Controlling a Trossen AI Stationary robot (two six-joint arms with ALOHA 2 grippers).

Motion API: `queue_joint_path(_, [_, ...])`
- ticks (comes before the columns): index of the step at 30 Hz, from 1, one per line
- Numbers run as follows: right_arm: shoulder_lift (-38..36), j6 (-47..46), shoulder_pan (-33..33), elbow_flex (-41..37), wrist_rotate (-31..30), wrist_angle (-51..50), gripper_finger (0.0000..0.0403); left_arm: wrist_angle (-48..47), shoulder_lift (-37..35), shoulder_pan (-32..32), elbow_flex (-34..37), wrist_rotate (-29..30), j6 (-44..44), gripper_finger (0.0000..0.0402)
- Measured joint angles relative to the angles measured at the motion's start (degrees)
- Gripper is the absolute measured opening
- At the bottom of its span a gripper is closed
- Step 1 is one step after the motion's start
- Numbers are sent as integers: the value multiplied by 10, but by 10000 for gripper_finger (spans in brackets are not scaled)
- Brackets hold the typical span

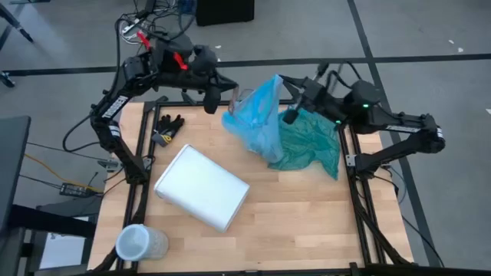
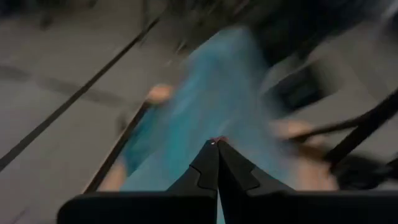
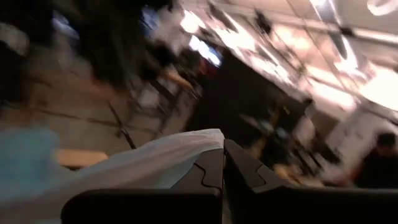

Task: Place trash/remove bag and relplace
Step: Remove the blue plastic trash bag from the trash bin

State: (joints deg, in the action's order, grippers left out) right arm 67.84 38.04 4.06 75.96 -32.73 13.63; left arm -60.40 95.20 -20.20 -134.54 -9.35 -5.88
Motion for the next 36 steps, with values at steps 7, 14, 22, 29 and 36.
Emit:
queue_joint_path(7, [-46, 1, -15, 0, 22, -61, 0, 13, -9, -24, 1, 59, 12, 5])
queue_joint_path(14, [-57, -20, -14, 0, -48, -285, 6, 339, -45, -50, 0, 59, 11, 4])
queue_joint_path(22, [-35, -42, -14, 0, -65, -430, 8, 642, -62, -82, -2, 37, -97, 4])
queue_joint_path(29, [-23, -75, -13, 0, -63, -415, 8, 403, -59, -106, 3, 70, -99, 4])
queue_joint_path(36, [-23, -91, -14, 0, -47, -400, 11, 358, -54, -113, -1, 46, -128, 3])
